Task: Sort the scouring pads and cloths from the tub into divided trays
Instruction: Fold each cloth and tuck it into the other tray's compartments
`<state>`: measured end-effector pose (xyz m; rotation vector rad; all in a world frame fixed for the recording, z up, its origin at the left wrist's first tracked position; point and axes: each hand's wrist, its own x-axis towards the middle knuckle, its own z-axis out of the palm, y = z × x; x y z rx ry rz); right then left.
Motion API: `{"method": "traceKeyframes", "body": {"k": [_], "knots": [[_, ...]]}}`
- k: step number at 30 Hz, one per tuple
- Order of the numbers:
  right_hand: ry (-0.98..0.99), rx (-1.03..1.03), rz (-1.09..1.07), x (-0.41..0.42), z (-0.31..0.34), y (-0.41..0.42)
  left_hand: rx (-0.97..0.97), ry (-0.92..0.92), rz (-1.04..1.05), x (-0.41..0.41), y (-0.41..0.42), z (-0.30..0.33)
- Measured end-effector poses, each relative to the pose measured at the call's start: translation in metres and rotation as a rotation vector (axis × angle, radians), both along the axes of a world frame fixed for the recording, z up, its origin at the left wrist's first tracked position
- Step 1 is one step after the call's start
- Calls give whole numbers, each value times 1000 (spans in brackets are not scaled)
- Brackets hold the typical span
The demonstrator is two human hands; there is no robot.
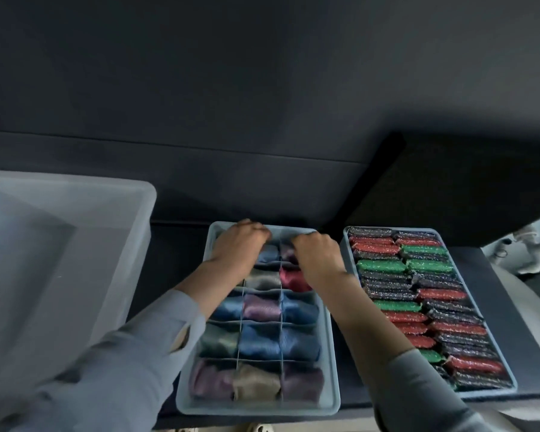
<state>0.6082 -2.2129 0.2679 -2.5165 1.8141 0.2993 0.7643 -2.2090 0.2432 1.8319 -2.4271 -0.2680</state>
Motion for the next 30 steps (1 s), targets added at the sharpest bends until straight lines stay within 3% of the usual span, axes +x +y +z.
{"method": "traceKeyframes", "body": {"k": [6,9,12,16,19,22,26,30], "knots": [[55,-26,54,6,-22,0,-20,-269,-21,-6,-6,-15],[69,-25,92,5,-22,-5,17,-314,-1,-12,-7,-14],[46,-35,68,3,-22,-8,38,-265,113,-12,-4,-24],[6,-1,74,4,-29,-2,-24,-162,109,-13,0,-35],[-169,-43,28,-3,-35,1,-102,58,80,-2,3,-24],[-416,-194,-5,-9,-36,7,-255,133,82,30,11,-15],[-500,-192,31,5,-37,3,-221,2,24,53,16,-18],[-339,-38,107,23,-44,-9,-144,-195,-52,42,10,-20]]}}
